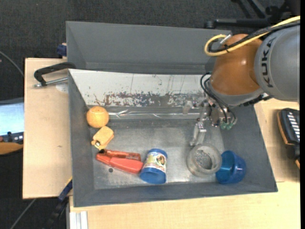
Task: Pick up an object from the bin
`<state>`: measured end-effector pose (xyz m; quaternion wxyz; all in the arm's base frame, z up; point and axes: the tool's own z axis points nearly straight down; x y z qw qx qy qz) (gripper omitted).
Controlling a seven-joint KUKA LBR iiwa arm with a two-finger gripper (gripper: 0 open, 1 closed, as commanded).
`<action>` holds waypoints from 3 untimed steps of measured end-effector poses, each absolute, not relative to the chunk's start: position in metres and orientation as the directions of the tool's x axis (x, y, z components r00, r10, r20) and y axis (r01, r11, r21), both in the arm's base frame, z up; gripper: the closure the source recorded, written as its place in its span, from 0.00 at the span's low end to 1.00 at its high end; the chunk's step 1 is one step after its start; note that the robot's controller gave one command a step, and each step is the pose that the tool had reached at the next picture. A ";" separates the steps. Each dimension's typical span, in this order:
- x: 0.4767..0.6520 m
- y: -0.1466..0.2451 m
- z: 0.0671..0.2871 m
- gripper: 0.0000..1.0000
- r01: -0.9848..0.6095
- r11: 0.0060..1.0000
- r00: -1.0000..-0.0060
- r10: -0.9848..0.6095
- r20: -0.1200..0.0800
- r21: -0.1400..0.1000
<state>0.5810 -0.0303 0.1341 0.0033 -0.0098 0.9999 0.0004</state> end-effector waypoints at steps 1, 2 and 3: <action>0.567 -0.031 0.090 0.00 -0.005 1.000 -1.000 -0.005 -0.004 0.003; 0.558 -0.066 0.083 0.00 -0.036 0.999 -0.999 -0.036 -0.008 0.006; 0.537 -0.086 0.084 0.00 0.013 1.000 -1.000 0.013 -0.016 0.006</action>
Offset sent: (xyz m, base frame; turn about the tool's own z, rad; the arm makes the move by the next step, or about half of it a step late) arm -0.0313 -0.0623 -0.0561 -0.0299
